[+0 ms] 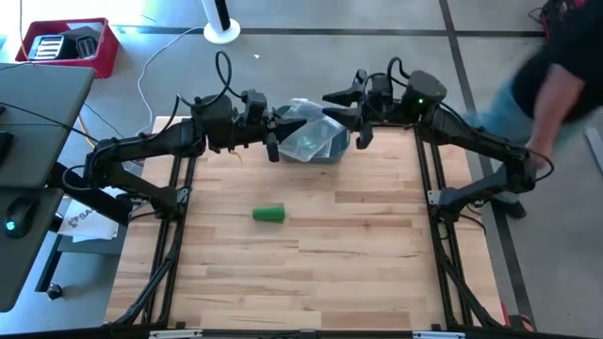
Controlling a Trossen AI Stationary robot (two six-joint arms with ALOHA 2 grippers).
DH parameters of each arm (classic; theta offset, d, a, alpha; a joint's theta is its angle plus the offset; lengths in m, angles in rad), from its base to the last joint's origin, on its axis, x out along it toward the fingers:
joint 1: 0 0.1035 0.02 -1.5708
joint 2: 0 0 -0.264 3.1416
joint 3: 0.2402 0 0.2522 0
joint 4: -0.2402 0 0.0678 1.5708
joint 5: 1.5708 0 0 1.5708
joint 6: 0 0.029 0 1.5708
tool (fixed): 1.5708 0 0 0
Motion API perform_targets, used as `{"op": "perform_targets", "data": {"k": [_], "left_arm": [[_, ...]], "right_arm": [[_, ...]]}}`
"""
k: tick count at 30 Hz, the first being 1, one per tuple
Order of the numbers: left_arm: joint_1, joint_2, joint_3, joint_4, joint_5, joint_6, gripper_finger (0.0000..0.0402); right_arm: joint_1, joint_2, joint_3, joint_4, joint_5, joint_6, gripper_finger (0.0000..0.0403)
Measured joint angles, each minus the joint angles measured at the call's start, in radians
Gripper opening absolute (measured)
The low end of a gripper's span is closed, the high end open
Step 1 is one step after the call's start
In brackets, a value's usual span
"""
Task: Roll bandage
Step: Open the transparent zip bag
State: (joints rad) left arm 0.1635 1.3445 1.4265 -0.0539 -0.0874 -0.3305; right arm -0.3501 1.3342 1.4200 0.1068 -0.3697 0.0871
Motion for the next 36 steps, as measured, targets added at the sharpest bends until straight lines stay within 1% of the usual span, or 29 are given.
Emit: {"op": "perform_targets", "data": {"k": [1, 5, 7, 11, 12, 16, 19, 21, 22, 25, 27, 29, 32, 36], "left_arm": [[0.0, 0.0, 0.0, -0.001, 0.0, 0.0, 0.0], [0.0, 0.0, 0.0, 0.001, 0.0, -0.009, 0.0], [0.0, 0.0, 0.0, -0.001, 0.0, -0.008, 0.0], [0.0, 0.0, 0.0, -0.016, 0.0, -0.008, 0.0001], [0.0, 0.0, 0.0, -0.028, 0.001, -0.008, 0.0004], [0.0, -0.026, 0.0, -0.133, 0.019, 0.057, 0.0036], [0.001, -0.06, 0.0, -0.233, -0.012, 0.118, 0.0073], [0.002, -0.081, -0.001, -0.235, -0.024, 0.182, 0.0099], [0.002, -0.09, -0.001, -0.214, -0.027, 0.217, 0.0112], [0.001, -0.101, 0.0, -0.078, -0.037, 0.291, 0.0149], [0.001, -0.089, 0.0, 0.012, -0.052, 0.307, 0.0171], [0.006, -0.069, 0.0, 0.08, -0.057, 0.309, 0.0188], [0.008, -0.027, 0.0, 0.163, -0.047, 0.305, 0.0201], [0.007, 0.032, 0.0, 0.257, -0.033, 0.281, 0.0204]], "right_arm": [[0.005, 0.002, 0.0, 0.002, 0.02, -0.008, 0.0152], [0.009, 0.007, 0.0, -0.015, 0.022, -0.01, 0.0115], [0.009, 0.007, 0.0, -0.037, 0.022, -0.01, 0.0088], [0.018, 0.007, 0.0, -0.066, 0.018, -0.01, 0.002], [0.018, 0.003, 0.0, -0.068, 0.013, -0.009, 0.0011], [0.003, -0.023, 0.0, -0.116, -0.019, 0.06, 0.0006], [-0.03, -0.055, 0.0, -0.188, -0.05, 0.071, 0.0003], [-0.054, -0.069, 0.0, -0.234, -0.081, 0.073, 0.0003], [-0.067, -0.072, 0.0, -0.251, -0.103, 0.073, 0.0002], [-0.094, -0.073, 0.0, -0.262, -0.169, 0.096, 0.0002], [-0.105, -0.073, 0.0, -0.258, -0.209, 0.107, 0.0001], [-0.109, -0.072, 0.0, -0.258, -0.219, 0.114, 0.0001], [-0.108, -0.071, 0.0, -0.26, -0.22, 0.1, 0.0001], [-0.108, -0.071, 0.0, -0.259, -0.222, 0.096, 0.0001]]}}
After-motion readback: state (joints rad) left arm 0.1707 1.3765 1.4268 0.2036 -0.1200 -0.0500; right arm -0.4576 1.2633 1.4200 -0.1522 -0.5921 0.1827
